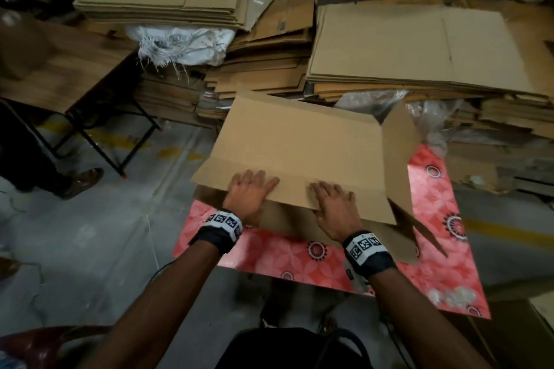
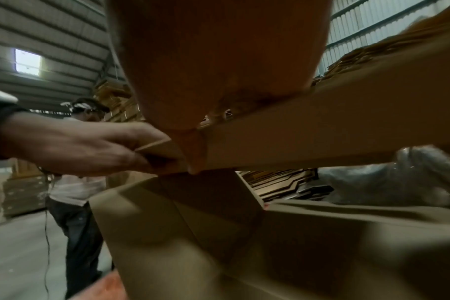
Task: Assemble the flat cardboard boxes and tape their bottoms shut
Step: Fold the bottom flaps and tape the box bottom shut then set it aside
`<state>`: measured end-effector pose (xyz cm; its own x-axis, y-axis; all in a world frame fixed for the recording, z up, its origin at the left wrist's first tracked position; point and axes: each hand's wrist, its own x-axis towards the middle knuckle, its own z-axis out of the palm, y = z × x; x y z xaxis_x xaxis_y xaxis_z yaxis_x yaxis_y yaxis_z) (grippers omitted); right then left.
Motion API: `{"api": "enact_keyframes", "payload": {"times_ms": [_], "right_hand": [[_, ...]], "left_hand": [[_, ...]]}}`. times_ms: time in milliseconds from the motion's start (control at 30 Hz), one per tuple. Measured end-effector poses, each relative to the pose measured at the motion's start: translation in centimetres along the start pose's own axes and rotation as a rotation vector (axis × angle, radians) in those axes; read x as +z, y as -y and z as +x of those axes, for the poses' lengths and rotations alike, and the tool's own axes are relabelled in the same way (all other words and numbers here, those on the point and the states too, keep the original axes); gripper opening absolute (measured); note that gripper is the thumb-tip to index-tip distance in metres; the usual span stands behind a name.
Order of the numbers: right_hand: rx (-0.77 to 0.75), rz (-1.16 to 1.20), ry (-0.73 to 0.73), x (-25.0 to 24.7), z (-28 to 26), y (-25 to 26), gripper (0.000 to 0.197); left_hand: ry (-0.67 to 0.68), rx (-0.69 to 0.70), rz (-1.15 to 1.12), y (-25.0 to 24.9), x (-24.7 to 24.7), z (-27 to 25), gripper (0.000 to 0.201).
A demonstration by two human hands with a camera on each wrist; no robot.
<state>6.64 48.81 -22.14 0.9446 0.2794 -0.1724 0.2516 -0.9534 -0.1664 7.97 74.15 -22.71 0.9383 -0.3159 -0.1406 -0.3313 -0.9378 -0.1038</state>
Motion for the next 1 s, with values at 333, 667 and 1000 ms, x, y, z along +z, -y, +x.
{"api": "enact_keyframes", "payload": {"times_ms": [333,667,1000], "right_hand": [[0.203,0.006,0.178,7.2,-1.2,-3.8,0.046],[0.197,-0.062,0.363,13.7,-2.1,-3.0,0.077],[0.198,0.032,0.323,15.6,-5.6,-4.2,0.078]], "left_hand": [[0.24,-0.031,-0.142,0.3,7.1,-0.1,0.052],[0.304,0.079,-0.096,-6.8,12.8,-0.2,0.074],[0.285,0.237,0.044,-10.1,15.3,1.6,0.074]]}}
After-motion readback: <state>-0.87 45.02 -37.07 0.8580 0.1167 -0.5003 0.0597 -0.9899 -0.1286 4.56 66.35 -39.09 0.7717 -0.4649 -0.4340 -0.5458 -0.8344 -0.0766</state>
